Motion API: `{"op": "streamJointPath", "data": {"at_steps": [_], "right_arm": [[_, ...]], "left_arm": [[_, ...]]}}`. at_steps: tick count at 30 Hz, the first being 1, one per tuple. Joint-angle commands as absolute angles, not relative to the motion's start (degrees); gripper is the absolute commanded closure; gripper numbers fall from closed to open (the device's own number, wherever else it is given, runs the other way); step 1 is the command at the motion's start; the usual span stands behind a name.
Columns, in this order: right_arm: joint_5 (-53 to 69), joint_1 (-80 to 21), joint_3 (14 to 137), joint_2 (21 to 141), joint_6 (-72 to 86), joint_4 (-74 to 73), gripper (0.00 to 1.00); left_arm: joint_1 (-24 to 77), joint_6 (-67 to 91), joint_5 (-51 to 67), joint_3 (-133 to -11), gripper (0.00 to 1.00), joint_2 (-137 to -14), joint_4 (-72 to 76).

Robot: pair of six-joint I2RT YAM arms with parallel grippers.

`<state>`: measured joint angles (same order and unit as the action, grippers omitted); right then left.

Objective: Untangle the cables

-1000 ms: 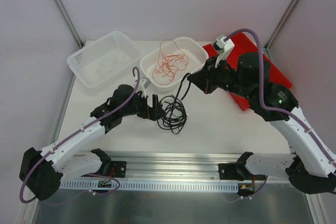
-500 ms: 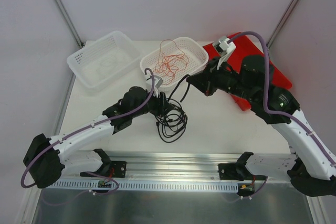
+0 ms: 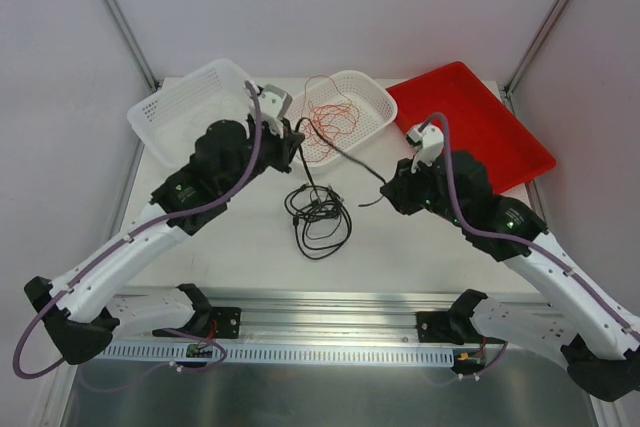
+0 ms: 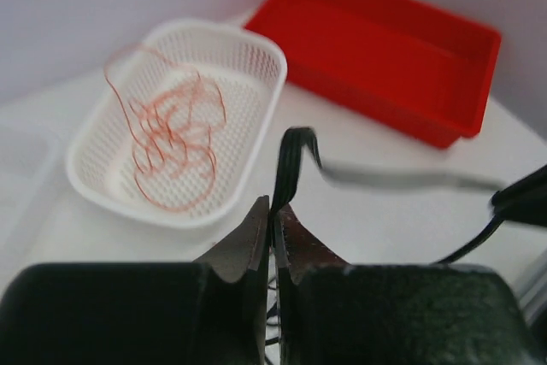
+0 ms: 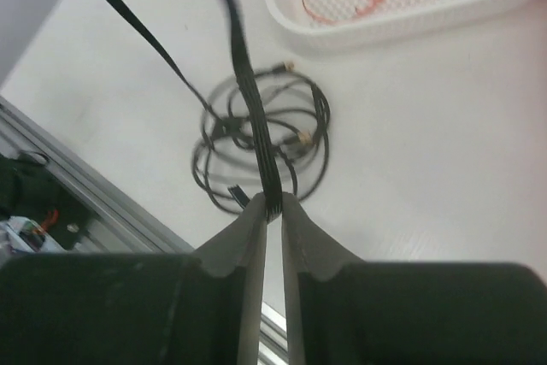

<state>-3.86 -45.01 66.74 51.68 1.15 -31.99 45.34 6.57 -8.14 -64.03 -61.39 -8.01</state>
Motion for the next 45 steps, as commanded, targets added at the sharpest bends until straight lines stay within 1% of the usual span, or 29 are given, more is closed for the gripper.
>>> {"op": "streamJointPath", "data": {"at_steps": [1, 3, 4, 7, 10, 11, 13, 14, 16, 21, 26, 34, 39, 41, 45], "right_arm": [[-6.68, -44.83, 62.32, 51.42, 2.9, -32.7, 0.84], [-5.54, -44.82, 60.74, 51.68, 3.34, -32.61, 0.79], [-5.1, -44.91, 60.47, 51.85, 3.17, -32.61, 0.75], [-4.48, -44.91, 60.21, 52.12, 2.55, -32.52, 0.71], [-3.26, -44.83, 60.47, 52.29, 1.76, -32.09, 0.52], [-2.73, -44.82, 60.38, 52.29, 1.5, -31.65, 0.44], [-0.89, -44.91, 60.29, 52.21, 1.06, -30.33, 0.38], [1.47, -44.83, 60.21, 52.29, 0.97, -29.71, 0.33], [3.24, -44.82, 59.51, 52.29, 1.05, -27.0, 0.29], [10.01, -45.35, 57.14, 52.91, 2.72, -19.35, 0.27], [14.23, -46.4, 52.83, 56.33, 5.97, -6.35, 0.26], [14.6, -51.41, 50.19, 68.36, 8.61, 12.37, 0.26], [7.57, -53.17, 50.19, 72.42, 9.67, 15.82, 0.26], [4.76, -53.7, 50.45, 72.51, 9.14, 14.77, 0.26], [4.13, -54.67, 50.54, 69.18, 6.6, 8.9, 0.26]], "left_arm": [[45.44, -3.94, -13.62, -78.7, 1.0, -60.73, -11.68], [45.44, -5.8, -12.66, -83.47, 1.0, -62.66, -13.71], [45.44, -6.41, -11.79, -87.24, 1.0, -63.19, -14.23], [45.44, -5.98, -9.68, -91.92, 1.0, -64.51, -15.38], [45.44, -4.49, -7.65, -92.37, 1.0, -64.86, -15.73], [45.44, -3.79, -6.86, -92.37, 1.0, -65.3, -16.34], [45.53, -1.25, -4.93, -91.67, 1.0, -65.48, -17.49], [45.53, -0.27, -4.05, -91.23, 1.0, -65.57, -17.4], [45.53, 3.04, -1.94, -89.75, 1.0, -65.65, -17.58], [45.53, 10.01, 1.93, -87.46, 1.0, -66.36, -17.4], [45.79, 16.87, 3.87, -87.54, 1.0, -68.29, -17.4], [46.14, 24.77, 1.84, -90.17, 1.0, -69.87, -17.4], [46.67, 26.54, 2.64, -92.2, 1.0, -69.96, -17.49], [46.76, 26.72, 2.03, -91.76, 1.0, -69.52, -17.4], [46.76, 26.54, 0.88, -88.61, 1.0, -69.26, -17.4]]}}
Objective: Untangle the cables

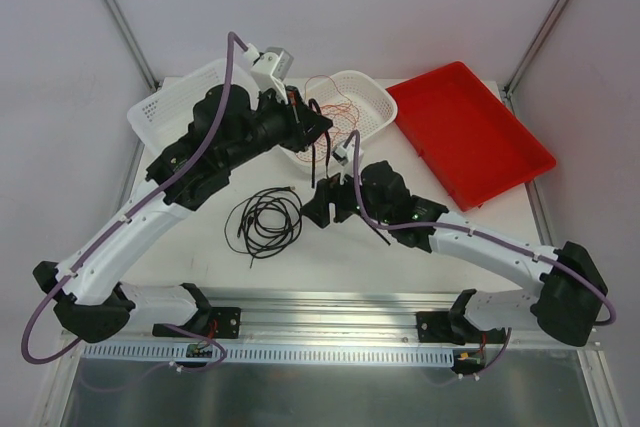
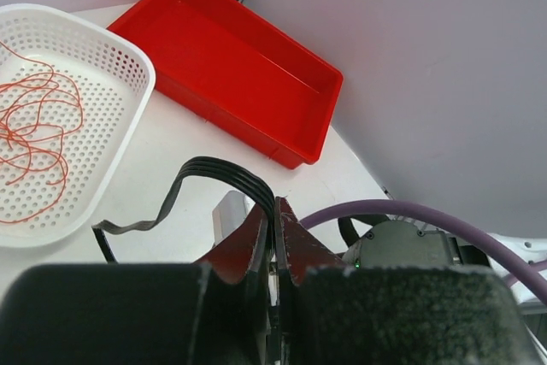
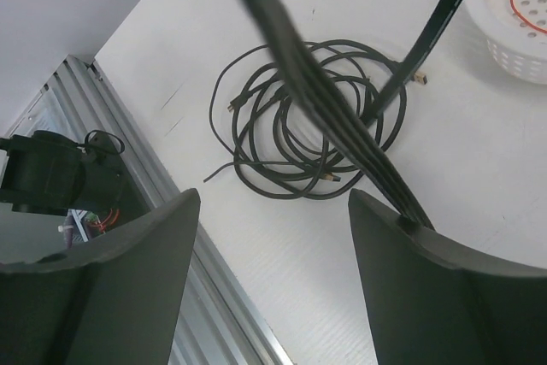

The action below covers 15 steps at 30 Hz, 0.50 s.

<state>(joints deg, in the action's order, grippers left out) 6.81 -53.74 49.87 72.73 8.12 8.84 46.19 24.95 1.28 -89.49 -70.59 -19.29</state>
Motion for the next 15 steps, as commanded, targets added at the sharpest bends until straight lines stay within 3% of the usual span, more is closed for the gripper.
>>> {"op": "streamJointPath", "data": {"at_steps": [1, 10, 15], "right_arm": [[4.04, -54.75, 50.36, 68.13, 6.07, 7.57, 0.26], [-2.62, -55.99, 43.42, 53.37, 5.1, -1.3, 0.24], [-3.87, -55.9, 44.99, 52.12, 2.99, -1.93, 0.2]], "left_arm": [[46.76, 26.72, 0.97, -87.98, 1.0, -69.69, -17.4], [47.02, 31.28, 4.21, -81.21, 1.0, -71.54, -17.49], [48.34, 33.57, 5.1, -79.8, 1.0, -72.33, -17.4]]}}
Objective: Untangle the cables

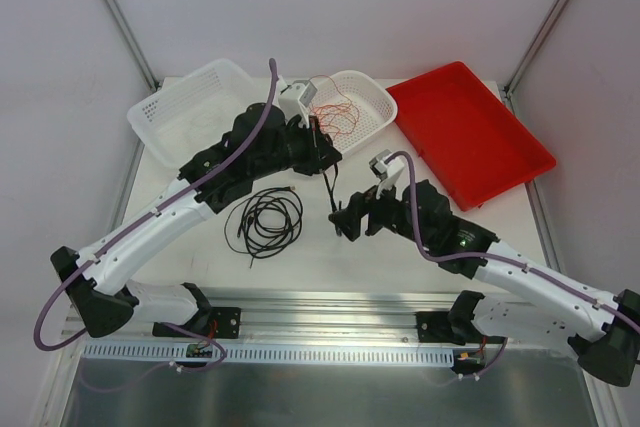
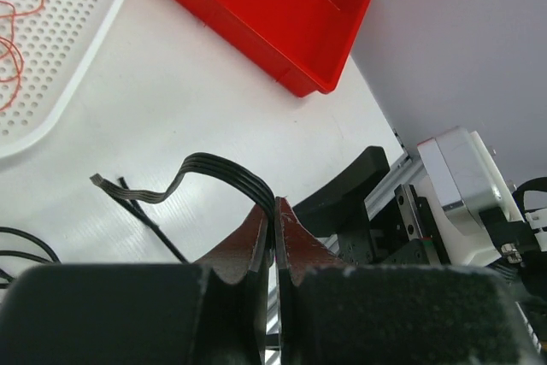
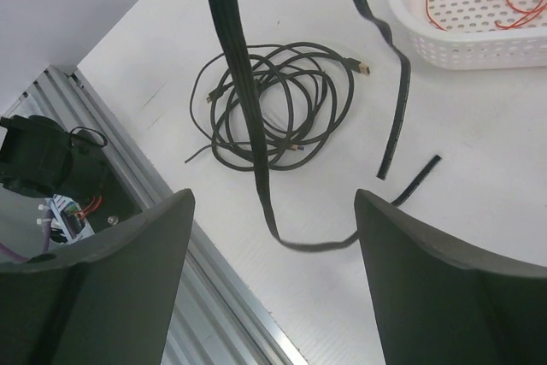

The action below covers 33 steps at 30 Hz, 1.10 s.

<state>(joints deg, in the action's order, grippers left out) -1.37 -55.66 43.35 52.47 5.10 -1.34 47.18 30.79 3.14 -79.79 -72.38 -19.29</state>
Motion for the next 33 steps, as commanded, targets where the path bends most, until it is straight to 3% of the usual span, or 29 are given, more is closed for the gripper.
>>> {"op": "streamJointPath", "data": {"at_steps": [1, 8, 14, 23, 30, 33], "right_arm": [[-3.52, -55.9, 46.83, 53.16, 2.12, -2.19, 0.2], [-7.11, -55.9, 50.8, 56.6, 0.53, -0.44, 0.2], [-6.33, -55.81, 53.17, 58.36, 0.26, -0.26, 0.3], [-5.63, -55.81, 53.44, 58.89, 0.26, -0.26, 0.58], [-6.59, -55.81, 52.82, 57.57, -1.23, -2.02, 0.99], [-8.52, -55.72, 52.47, 56.34, -2.02, -4.12, 0.99]], "left_arm": [[48.51, 33.84, 5.1, -79.8, 1.0, -72.6, -17.4], [49.83, 35.33, 5.45, -80.07, 1.0, -72.86, -17.4], [49.92, 35.95, 5.54, -79.89, 1.0, -72.68, -17.31], [50.01, 37.18, 4.75, -79.9, 1.0, -72.69, -16.96], [49.92, 37.35, 2.9, -78.84, 1.0, -72.33, -16.79], [49.92, 37.09, 2.29, -77.96, 0.9, -72.16, -16.79]]}}
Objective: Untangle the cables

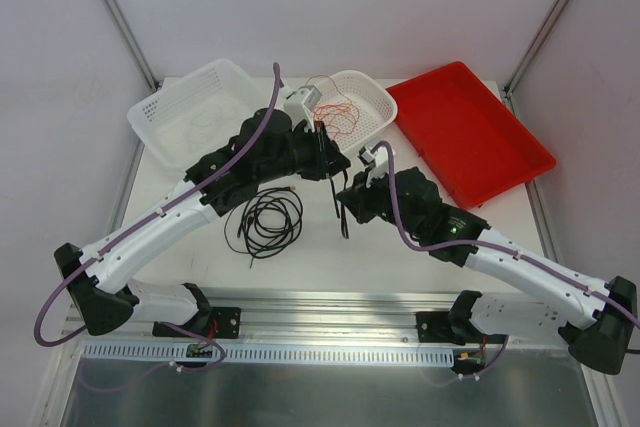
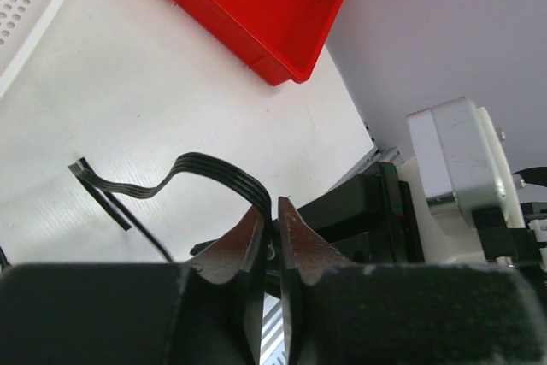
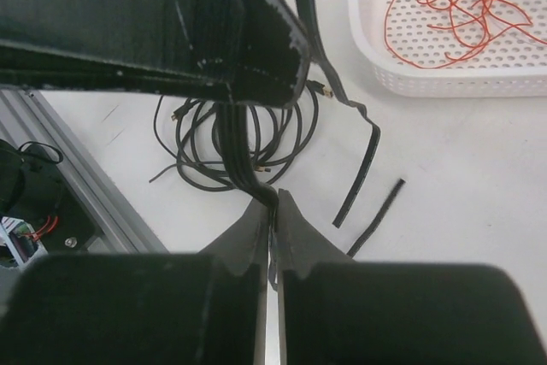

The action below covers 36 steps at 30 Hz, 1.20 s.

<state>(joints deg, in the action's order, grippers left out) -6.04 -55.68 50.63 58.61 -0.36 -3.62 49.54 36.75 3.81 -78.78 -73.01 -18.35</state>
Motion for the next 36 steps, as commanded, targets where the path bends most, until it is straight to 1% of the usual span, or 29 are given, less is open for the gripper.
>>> {"op": "streamJointPath", "data": {"at_steps": [1, 2, 3, 5, 6, 8, 9, 12, 13, 18, 23, 27, 30, 36], "right_arm": [[-9.05, -55.72, 52.47, 55.99, -2.28, -4.74, 0.99], [-9.57, -55.72, 52.73, 55.64, -2.81, -6.49, 0.99], [-10.28, -55.55, 53.0, 55.03, -3.07, -7.55, 0.99], [-12.21, -54.85, 54.04, 54.14, -3.77, -10.96, 0.99], [-13.87, -54.23, 54.31, 53.27, -4.04, -12.2, 0.99], [-15.81, -53.35, 55.45, 52.47, -4.57, -16.23, 0.99], [-16.78, -52.13, 56.85, 51.69, -5.01, -17.65, 0.99], [-20.47, -48.8, 60.45, 50.89, -5.97, -23.45, 0.99], [-21.0, -47.82, 61.34, 50.89, -6.06, -24.86, 0.99], [-21.97, -41.76, 68.28, 50.89, -8.52, -31.37, 0.99], [-22.76, -37.8, 80.47, 53.61, -13.69, -34.45, 0.99], [-25.92, -34.02, 88.84, 58.43, -18.98, -34.37, 0.99], [-26.8, -28.41, 94.2, 61.34, -22.4, -32.35, 0.99], [-25.75, -17.78, 98.08, 69.42, -25.57, -24.71, 0.99]], "left_arm": [[49.92, 37.0, 1.94, -77.44, 0.84, -72.07, -16.79], [49.92, 36.74, 1.5, -77.08, 0.77, -71.9, -16.79], [49.92, 36.56, 0.28, -76.82, 0.66, -71.37, -16.7], [49.83, 35.34, -1.04, -76.12, 0.54, -70.75, -16.79], [49.57, 34.98, -1.66, -75.85, 0.4, -70.06, -16.79], [49.22, 33.58, -2.37, -75.06, 0.27, -69.18, -16.87], [48.87, 33.14, -2.29, -74.71, 0.17, -68.39, -16.87], [46.76, 31.91, -0.27, -72.95, 0.03, -66.19, -16.79], [46.06, 31.73, -0.18, -71.82, 0.01, -65.57, -16.79], [39.91, 28.13, 4.04, -67.42, 0.01, -60.3, -16.87], [32.53, 21.9, 5.62, -60.48, 0.01, -56.61, -17.93], [26.73, 17.5, 6.24, -56.61, 0.01, -56.34, -20.3], [23.3, 14.51, 5.63, -54.06, 0.01, -57.21, -21.27], [19.78, 12.22, 2.38, -49.4, 0.01, -60.73, -21.36]]}}
